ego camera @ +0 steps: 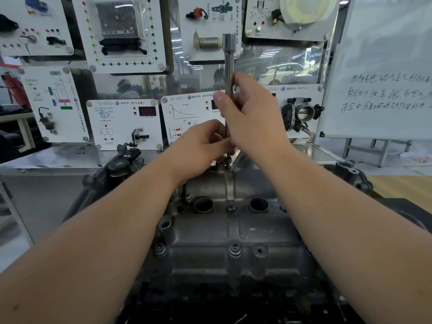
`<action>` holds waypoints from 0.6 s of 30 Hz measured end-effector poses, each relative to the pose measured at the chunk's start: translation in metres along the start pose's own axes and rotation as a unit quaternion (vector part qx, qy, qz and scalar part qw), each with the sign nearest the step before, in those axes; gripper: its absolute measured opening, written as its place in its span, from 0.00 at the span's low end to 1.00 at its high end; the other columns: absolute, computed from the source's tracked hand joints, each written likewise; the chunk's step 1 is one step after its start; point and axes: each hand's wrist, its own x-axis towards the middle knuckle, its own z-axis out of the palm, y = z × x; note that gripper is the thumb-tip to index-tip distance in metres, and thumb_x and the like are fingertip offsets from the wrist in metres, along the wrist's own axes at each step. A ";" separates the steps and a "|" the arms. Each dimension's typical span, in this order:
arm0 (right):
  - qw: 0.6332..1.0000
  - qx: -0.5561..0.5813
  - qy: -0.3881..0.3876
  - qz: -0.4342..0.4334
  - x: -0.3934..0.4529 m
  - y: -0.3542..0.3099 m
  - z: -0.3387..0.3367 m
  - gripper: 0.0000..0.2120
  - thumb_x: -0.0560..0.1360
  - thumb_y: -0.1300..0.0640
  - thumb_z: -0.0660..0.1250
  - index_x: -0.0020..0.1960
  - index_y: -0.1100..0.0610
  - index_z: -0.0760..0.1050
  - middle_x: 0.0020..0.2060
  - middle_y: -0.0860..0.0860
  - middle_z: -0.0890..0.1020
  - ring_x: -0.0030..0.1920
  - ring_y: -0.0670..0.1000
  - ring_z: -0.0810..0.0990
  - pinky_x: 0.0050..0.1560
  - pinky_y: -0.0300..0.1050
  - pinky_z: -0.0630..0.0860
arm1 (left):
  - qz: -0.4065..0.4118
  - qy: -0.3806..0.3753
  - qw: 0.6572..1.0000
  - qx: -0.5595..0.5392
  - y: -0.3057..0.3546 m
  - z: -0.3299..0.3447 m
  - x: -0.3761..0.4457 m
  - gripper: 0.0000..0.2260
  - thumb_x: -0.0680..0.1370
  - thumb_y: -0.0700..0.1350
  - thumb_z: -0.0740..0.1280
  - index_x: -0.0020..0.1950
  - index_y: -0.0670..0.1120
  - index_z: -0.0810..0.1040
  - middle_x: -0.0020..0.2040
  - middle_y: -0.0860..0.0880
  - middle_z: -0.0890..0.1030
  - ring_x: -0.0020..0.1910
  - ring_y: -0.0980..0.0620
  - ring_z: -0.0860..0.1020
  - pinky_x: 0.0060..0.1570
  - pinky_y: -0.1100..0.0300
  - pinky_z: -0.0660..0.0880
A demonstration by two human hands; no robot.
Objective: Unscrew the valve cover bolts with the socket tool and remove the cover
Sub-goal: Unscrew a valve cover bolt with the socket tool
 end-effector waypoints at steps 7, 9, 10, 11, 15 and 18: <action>1.000 -0.008 -0.012 0.019 0.004 0.002 0.002 0.11 0.84 0.53 0.59 0.53 0.59 0.74 0.45 0.54 0.84 0.47 0.53 0.84 0.50 0.56 0.80 | -0.017 -0.020 0.999 -0.025 0.001 0.000 -0.001 0.07 0.84 0.45 0.64 0.59 0.51 0.81 0.48 0.55 0.87 0.43 0.56 0.84 0.41 0.61 0.75; 1.000 0.004 -0.021 0.010 0.003 0.001 0.002 0.10 0.85 0.54 0.58 0.54 0.60 0.74 0.45 0.54 0.84 0.47 0.53 0.84 0.50 0.56 0.80 | -0.006 -0.015 1.000 -0.024 0.001 0.000 -0.001 0.07 0.84 0.44 0.65 0.59 0.46 0.81 0.47 0.52 0.87 0.40 0.57 0.82 0.37 0.65 0.75; 1.000 0.012 -0.027 0.006 0.002 0.001 0.002 0.10 0.85 0.54 0.58 0.55 0.59 0.74 0.45 0.53 0.84 0.47 0.52 0.84 0.50 0.55 0.80 | -0.003 -0.011 1.000 -0.022 0.002 0.000 -0.001 0.07 0.83 0.43 0.66 0.59 0.43 0.80 0.46 0.49 0.86 0.39 0.56 0.82 0.37 0.65 0.74; 0.999 0.015 -0.033 0.001 0.001 0.001 0.002 0.09 0.84 0.54 0.59 0.54 0.58 0.73 0.44 0.53 0.84 0.46 0.51 0.83 0.50 0.53 0.79 | -0.002 -0.007 1.000 -0.020 0.001 0.000 -0.001 0.09 0.83 0.43 0.67 0.59 0.40 0.79 0.45 0.48 0.86 0.39 0.55 0.81 0.38 0.63 0.74; 1.000 -0.008 -0.023 -0.004 -0.001 0.001 0.002 0.10 0.83 0.51 0.63 0.56 0.58 0.76 0.40 0.51 0.84 0.43 0.50 0.82 0.48 0.48 0.78 | -0.006 -0.001 1.000 -0.012 0.000 0.000 0.000 0.11 0.80 0.43 0.70 0.60 0.39 0.77 0.49 0.41 0.85 0.41 0.49 0.78 0.43 0.53 0.71; 0.999 0.000 -0.027 0.026 0.001 0.001 0.002 0.10 0.84 0.52 0.60 0.55 0.57 0.77 0.45 0.48 0.85 0.47 0.48 0.84 0.51 0.52 0.81 | -0.005 -0.011 1.000 -0.011 0.000 0.000 0.000 0.08 0.79 0.43 0.72 0.57 0.44 0.80 0.47 0.41 0.85 0.41 0.49 0.77 0.44 0.53 0.70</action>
